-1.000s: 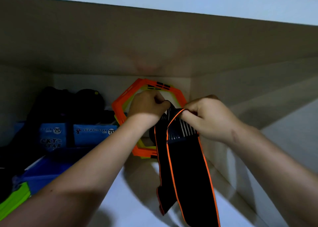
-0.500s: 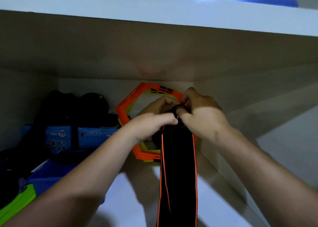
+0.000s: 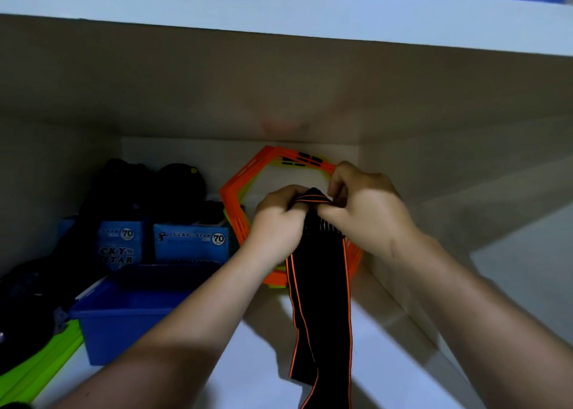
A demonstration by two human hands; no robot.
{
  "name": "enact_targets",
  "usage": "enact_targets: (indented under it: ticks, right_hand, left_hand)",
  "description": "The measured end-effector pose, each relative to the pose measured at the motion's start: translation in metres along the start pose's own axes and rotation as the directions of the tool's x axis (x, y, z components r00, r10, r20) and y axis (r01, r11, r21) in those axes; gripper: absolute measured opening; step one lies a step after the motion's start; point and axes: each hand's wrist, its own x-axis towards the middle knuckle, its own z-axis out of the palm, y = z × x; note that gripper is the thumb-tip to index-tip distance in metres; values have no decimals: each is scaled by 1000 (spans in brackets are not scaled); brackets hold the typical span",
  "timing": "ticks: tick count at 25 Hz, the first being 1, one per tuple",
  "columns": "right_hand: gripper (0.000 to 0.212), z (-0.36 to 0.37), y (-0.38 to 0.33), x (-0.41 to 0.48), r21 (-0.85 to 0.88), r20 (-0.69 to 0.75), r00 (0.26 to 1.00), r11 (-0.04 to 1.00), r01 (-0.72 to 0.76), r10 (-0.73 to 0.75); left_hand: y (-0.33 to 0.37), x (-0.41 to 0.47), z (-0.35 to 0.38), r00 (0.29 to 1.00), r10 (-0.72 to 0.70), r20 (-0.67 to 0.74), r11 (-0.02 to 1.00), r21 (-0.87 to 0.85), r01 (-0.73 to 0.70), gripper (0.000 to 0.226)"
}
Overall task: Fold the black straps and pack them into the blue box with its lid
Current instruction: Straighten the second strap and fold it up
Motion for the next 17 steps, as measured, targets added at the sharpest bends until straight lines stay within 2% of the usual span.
enact_targets:
  ticks: [2,3,6,8,11,14,17]
  right_hand:
    - [30,1,2,-3,174,76,997,985,1,-14]
    - [30,2,3,-3,186,84,996,982,11,-27]
    - [26,2,-2,-1,51,24,998,997,62,-63]
    - [27,-1,-8,3,-30,23,998,998,57,-56]
    - [26,-7,-15,8,-93,50,999,996,-5,10]
    - [22,-6,-13,10,-56,31,999,998,-32,33]
    - [19,-4,-3,7,247,152,985,962,-114,78]
  left_hand:
    - [1,0,-1,998,-49,-45,996,-78,46,23]
    - [1,0,-2,998,-42,-39,996,-79,39,22]
    - [1,-2,-6,983,159,90,979,112,-169,30]
    - [4,-3,-10,935,296,193,903,263,-340,38]
    - [8,-4,-12,903,364,227,842,335,-423,41]
    - [4,-3,-12,944,298,142,916,236,-325,36]
    - [2,4,-11,989,149,-6,983,107,-148,27]
